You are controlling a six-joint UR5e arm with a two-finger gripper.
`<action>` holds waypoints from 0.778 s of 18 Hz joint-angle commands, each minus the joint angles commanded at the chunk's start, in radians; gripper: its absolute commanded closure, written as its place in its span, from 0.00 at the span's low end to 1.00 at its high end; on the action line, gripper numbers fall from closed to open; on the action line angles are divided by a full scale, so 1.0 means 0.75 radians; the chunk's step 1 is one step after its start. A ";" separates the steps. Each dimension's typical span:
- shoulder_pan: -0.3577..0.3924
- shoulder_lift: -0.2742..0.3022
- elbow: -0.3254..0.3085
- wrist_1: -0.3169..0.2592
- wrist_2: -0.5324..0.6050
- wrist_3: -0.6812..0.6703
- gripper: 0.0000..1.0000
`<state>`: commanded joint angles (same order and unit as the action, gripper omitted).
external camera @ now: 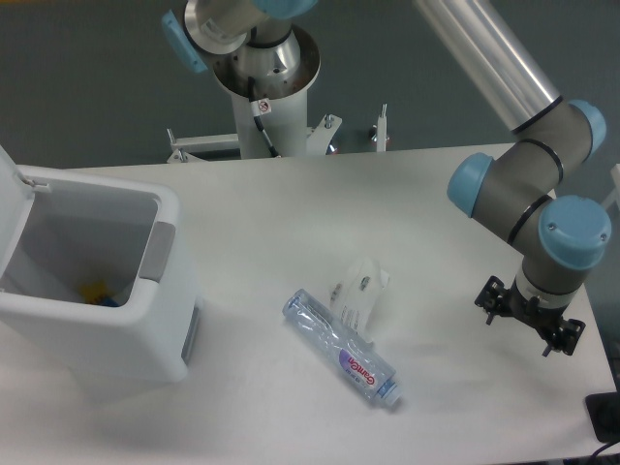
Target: Place the trash in the trash can
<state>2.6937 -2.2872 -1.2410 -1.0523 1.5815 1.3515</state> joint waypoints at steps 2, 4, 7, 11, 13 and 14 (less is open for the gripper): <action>0.000 0.000 0.000 0.000 0.000 0.000 0.00; 0.000 0.000 0.000 0.000 0.002 -0.004 0.00; -0.002 0.006 -0.002 0.000 -0.004 -0.033 0.00; -0.002 0.033 -0.049 -0.002 -0.016 -0.065 0.00; 0.000 0.063 -0.096 0.006 -0.020 -0.116 0.00; 0.002 0.076 -0.114 0.014 -0.025 -0.153 0.00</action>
<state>2.6952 -2.2305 -1.3268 -1.0416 1.5632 1.2367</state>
